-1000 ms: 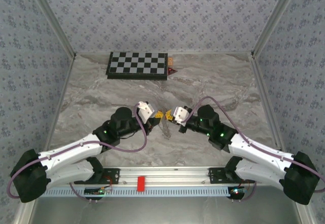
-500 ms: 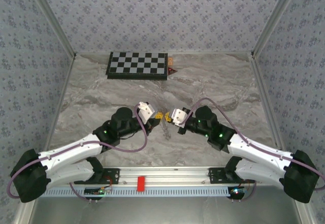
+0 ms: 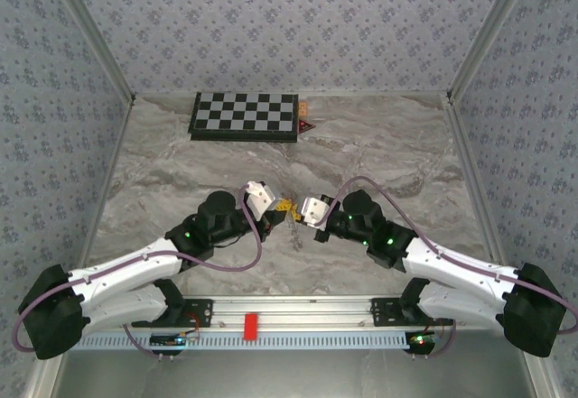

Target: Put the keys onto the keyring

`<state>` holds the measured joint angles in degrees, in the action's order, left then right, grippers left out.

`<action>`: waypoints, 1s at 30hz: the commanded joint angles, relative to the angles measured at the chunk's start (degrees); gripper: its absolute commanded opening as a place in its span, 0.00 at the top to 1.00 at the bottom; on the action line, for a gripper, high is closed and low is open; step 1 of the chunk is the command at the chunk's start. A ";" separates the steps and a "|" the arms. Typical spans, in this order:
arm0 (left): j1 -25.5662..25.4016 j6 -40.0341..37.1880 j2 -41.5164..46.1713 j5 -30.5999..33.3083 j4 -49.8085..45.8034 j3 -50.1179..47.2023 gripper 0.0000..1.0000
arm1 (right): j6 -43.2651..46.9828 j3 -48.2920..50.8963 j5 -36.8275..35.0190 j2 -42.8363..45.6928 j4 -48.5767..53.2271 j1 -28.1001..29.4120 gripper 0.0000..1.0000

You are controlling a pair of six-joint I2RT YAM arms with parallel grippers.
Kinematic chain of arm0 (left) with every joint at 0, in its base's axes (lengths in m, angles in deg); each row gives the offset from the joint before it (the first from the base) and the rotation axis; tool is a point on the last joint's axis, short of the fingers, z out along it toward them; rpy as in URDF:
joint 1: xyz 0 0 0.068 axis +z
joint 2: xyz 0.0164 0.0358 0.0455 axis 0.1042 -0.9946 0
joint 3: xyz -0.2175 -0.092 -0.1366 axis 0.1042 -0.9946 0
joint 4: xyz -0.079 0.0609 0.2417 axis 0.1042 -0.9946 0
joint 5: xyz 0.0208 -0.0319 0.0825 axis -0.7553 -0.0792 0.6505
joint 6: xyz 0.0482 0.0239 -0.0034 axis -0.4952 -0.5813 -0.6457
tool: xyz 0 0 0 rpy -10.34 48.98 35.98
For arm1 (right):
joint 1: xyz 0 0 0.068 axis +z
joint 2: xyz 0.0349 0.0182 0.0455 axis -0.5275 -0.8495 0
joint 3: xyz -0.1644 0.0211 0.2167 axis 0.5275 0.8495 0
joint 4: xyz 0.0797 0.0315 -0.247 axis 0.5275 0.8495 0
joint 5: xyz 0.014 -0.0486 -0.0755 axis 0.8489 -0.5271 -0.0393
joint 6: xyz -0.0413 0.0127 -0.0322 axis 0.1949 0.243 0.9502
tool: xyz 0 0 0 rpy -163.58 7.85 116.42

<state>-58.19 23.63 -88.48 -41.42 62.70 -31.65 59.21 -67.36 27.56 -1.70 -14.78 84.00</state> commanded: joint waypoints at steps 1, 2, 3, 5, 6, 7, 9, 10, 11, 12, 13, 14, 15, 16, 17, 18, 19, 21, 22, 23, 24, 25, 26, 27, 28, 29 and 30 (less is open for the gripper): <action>0.00 0.16 1.68 1.72 5.35 1.58 1.00 | -3.69 1.96 0.13 2.28 -1.65 -0.50 1.00; -0.03 0.28 1.82 1.91 5.60 1.42 1.00 | -5.03 2.68 0.32 2.91 -2.64 -1.02 1.00; 0.00 0.38 1.85 2.11 5.86 1.44 1.00 | -6.11 3.22 0.70 3.44 -3.42 -1.58 1.00; 0.00 0.68 1.90 2.20 6.23 1.22 1.00 | -8.19 4.20 1.99 4.38 -4.65 -2.84 1.00; 0.00 0.74 1.95 2.18 6.52 1.10 1.00 | -8.77 4.55 2.59 4.70 -5.21 -3.14 1.00; -0.02 0.96 1.86 2.10 6.74 1.08 1.00 | -9.45 4.93 2.99 4.96 -5.74 -3.43 1.00; 0.00 1.27 1.67 1.71 7.17 1.05 1.00 | -10.11 5.58 3.78 5.05 -6.43 -3.59 1.00; -0.05 1.40 1.65 1.59 7.28 1.07 1.00 | -10.22 5.72 4.14 5.05 -6.65 -3.58 1.00; -0.03 1.61 1.65 1.54 7.58 1.07 1.00 | -10.41 5.84 4.50 4.88 -6.82 -3.60 1.00; 0.00 1.84 1.64 1.48 7.94 0.96 1.00 | -10.48 5.85 4.70 4.78 -6.91 -3.55 1.00; 0.00 2.12 1.67 1.50 8.37 0.87 1.00 | -10.51 5.94 4.97 4.54 -7.01 -3.45 1.00; 0.01 2.34 1.59 1.48 8.67 0.79 1.00 | -10.51 5.95 5.21 4.42 -7.01 -3.42 1.00; 0.08 2.62 1.54 1.47 8.98 0.72 1.00 | -10.42 5.94 5.46 4.26 -7.05 -3.27 1.00; 0.09 2.81 1.51 1.37 9.42 0.70 1.00 | -10.41 5.88 5.57 4.04 -7.10 -3.11 1.00; 0.15 3.14 1.28 1.24 9.87 0.70 1.00 | -10.39 5.85 5.88 3.94 -7.01 -2.90 0.98; 0.15 3.43 1.18 1.12 10.27 0.70 1.00 | -10.33 5.89 6.21 3.82 -6.93 -2.85 0.92; 0.25 3.84 1.01 0.89 10.68 0.70 1.00 | -10.42 5.85 6.36 3.89 -6.92 -2.64 0.83; 0.59 4.43 0.46 0.26 11.40 0.87 1.00 | -11.04 6.02 5.94 4.39 -6.71 -2.57 0.81; 0.76 4.83 0.14 -0.05 11.93 0.95 1.00 | -11.89 6.24 5.29 4.93 -6.59 -2.63 0.81; 0.99 5.22 -0.26 -0.41 12.36 1.13 1.00 | -12.67 6.58 4.83 5.73 -6.49 -2.86 0.81; 1.25 5.59 -0.63 -0.83 12.71 1.24 1.00 | -13.44 6.89 4.70 6.57 -6.41 -3.09 0.81; 1.56 6.05 -0.99 -1.53 13.08 1.53 1.00 | -14.51 7.31 4.38 7.81 -6.39 -3.54 0.83; 1.98 6.64 -1.40 -2.10 13.46 1.75 1.00 | -16.55 7.51 3.33 9.01 -6.16 -3.96 0.83; 2.37 7.21 -1.75 -2.74 14.05 1.88 1.00 | -19.63 7.32 2.65 10.09 -4.98 -4.40 0.83; 2.97 7.99 -2.17 -3.56 14.74 1.99 1.00 | -22.20 6.65 2.33 11.14 -3.29 -5.40 0.81; 3.55 8.82 -2.73 -4.60 15.55 2.04 1.00 | -24.25 6.04 2.87 11.90 -1.94 -6.63 0.77; 4.03 9.61 -3.16 -5.43 16.09 2.23 1.00 | -26.13 5.60 3.46 12.45 -1.06 -7.89 0.72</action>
<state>-55.33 30.19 -91.02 -43.39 72.82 -31.67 41.36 -60.37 31.71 8.66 -19.17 78.36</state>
